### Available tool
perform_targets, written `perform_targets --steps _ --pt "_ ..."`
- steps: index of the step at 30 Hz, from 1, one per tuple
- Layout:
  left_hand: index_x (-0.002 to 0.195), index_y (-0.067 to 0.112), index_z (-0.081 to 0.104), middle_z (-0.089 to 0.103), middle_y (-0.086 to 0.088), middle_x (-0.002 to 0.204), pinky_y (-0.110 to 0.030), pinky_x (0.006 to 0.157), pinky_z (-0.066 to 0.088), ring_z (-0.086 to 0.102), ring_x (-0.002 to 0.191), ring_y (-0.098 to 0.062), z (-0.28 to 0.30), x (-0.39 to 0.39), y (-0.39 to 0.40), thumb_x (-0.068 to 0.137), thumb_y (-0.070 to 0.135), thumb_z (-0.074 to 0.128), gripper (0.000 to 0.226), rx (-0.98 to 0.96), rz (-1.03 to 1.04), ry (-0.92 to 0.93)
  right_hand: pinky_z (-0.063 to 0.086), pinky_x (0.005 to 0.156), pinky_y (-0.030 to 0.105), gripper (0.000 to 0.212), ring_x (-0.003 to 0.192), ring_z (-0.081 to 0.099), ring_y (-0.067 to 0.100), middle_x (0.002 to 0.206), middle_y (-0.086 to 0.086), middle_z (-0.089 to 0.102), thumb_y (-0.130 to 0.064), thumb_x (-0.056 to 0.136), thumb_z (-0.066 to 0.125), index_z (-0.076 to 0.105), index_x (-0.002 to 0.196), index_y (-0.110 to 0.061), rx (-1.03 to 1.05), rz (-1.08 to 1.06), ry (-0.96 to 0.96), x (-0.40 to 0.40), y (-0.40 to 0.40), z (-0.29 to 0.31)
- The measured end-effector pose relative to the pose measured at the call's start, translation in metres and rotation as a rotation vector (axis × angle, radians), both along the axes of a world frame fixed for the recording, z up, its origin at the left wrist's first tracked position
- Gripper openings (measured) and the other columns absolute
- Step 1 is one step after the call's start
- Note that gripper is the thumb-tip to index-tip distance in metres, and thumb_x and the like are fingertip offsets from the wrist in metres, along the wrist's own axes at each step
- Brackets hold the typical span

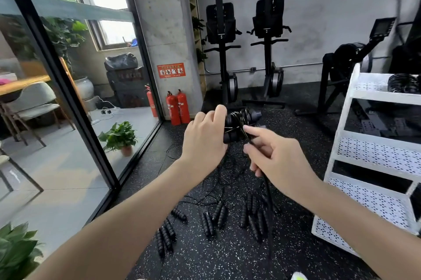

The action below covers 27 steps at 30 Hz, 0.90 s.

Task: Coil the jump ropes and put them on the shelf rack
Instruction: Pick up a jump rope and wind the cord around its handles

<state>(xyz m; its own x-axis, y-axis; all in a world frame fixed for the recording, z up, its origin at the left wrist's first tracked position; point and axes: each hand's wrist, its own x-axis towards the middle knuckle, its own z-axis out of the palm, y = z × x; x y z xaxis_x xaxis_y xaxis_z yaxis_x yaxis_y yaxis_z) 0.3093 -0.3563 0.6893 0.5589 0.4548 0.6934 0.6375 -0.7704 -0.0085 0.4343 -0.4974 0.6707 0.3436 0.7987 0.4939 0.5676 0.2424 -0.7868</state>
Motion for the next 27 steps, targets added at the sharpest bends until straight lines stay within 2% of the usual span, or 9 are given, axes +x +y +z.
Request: perform_targets --steps 3,6,10,12,17,21,24,26,27 --pt "0.109 0.019 0.044 0.062 0.000 0.098 -0.038 0.067 0.043 0.053 0.090 -0.027 0.008 0.001 -0.005 0.077 0.016 0.075 0.045 -0.102 -0.043 -0.135 0.058 0.067 0.025 0.047 0.065 0.071 0.016 0.085 -0.004 0.073 -0.009 0.097 0.066 0.057 0.141 -0.024 0.035 0.075 0.094 -0.005 -0.008 -0.015" --pt "0.106 0.022 0.043 0.062 0.004 0.096 -0.039 0.068 0.047 0.056 0.089 -0.027 0.014 0.002 -0.012 0.077 0.020 0.076 0.044 -0.157 -0.071 -0.213 0.058 0.078 0.028 0.047 0.072 0.072 0.020 0.088 0.002 0.076 -0.011 0.098 0.064 0.053 0.141 -0.027 0.000 0.143 0.179 -0.008 -0.012 -0.024" --pt "0.103 0.026 0.041 0.061 0.008 0.088 -0.042 0.069 0.053 0.062 0.080 -0.024 0.018 0.002 -0.017 0.073 0.021 0.079 0.049 -0.306 -0.124 -0.281 0.056 0.076 0.031 0.025 0.072 0.069 0.019 0.089 0.007 0.076 -0.010 0.101 0.058 0.063 0.125 -0.017 -0.068 0.198 0.275 -0.003 -0.005 -0.032" --pt "0.104 0.026 0.042 0.063 0.008 0.087 -0.040 0.071 0.053 0.062 0.078 -0.021 0.016 0.003 -0.020 0.072 0.021 0.080 0.049 -0.356 -0.164 -0.285 0.053 0.074 0.029 0.021 0.068 0.063 0.018 0.083 0.007 0.073 -0.012 0.103 0.056 0.068 0.120 -0.017 -0.113 0.235 0.299 0.002 0.001 -0.037" --pt "0.107 0.026 0.045 0.060 0.010 0.094 -0.025 0.071 0.040 0.057 0.084 -0.012 0.007 0.008 -0.023 0.071 0.018 0.082 0.052 -0.472 -0.235 -0.333 0.047 0.065 0.020 0.022 0.062 0.053 0.011 0.070 0.000 0.062 -0.015 0.104 0.054 0.072 0.115 -0.021 -0.185 0.262 0.248 0.011 0.008 -0.041" --pt "0.105 0.027 0.046 0.060 0.012 0.093 -0.011 0.068 0.038 0.055 0.085 -0.002 0.006 0.006 -0.023 0.067 0.015 0.083 0.054 -0.532 -0.281 -0.341 0.051 0.066 0.024 0.020 0.064 0.057 0.011 0.072 -0.003 0.066 -0.021 0.103 0.055 0.073 0.112 -0.024 -0.246 0.233 0.160 0.020 0.011 -0.035" --pt "0.106 0.029 0.047 0.062 0.009 0.093 -0.016 0.069 0.045 0.057 0.084 -0.008 0.012 0.001 -0.026 0.064 0.010 0.084 0.059 -0.606 -0.370 -0.285 0.054 0.072 0.026 0.020 0.066 0.062 0.005 0.075 -0.004 0.070 -0.035 0.100 0.060 0.076 0.097 -0.024 -0.375 0.182 -0.009 0.035 0.018 -0.018" --pt "0.109 0.032 0.047 0.064 0.010 0.100 -0.024 0.071 0.051 0.061 0.087 -0.011 0.018 -0.005 -0.028 0.064 0.007 0.085 0.063 -0.661 -0.424 -0.197 0.049 0.067 0.018 0.024 0.060 0.058 -0.001 0.067 -0.009 0.067 -0.039 0.096 0.066 0.075 0.084 -0.020 -0.474 0.193 -0.085 0.045 0.019 -0.002" --pt "0.109 0.033 0.047 0.065 0.011 0.105 -0.030 0.073 0.053 0.063 0.090 -0.014 0.021 -0.009 -0.029 0.065 0.006 0.085 0.064 -0.691 -0.449 -0.152 0.046 0.065 0.014 0.025 0.056 0.055 -0.003 0.063 -0.009 0.064 -0.034 0.095 0.069 0.071 0.078 -0.015 -0.511 0.209 -0.099 0.048 0.016 0.008"
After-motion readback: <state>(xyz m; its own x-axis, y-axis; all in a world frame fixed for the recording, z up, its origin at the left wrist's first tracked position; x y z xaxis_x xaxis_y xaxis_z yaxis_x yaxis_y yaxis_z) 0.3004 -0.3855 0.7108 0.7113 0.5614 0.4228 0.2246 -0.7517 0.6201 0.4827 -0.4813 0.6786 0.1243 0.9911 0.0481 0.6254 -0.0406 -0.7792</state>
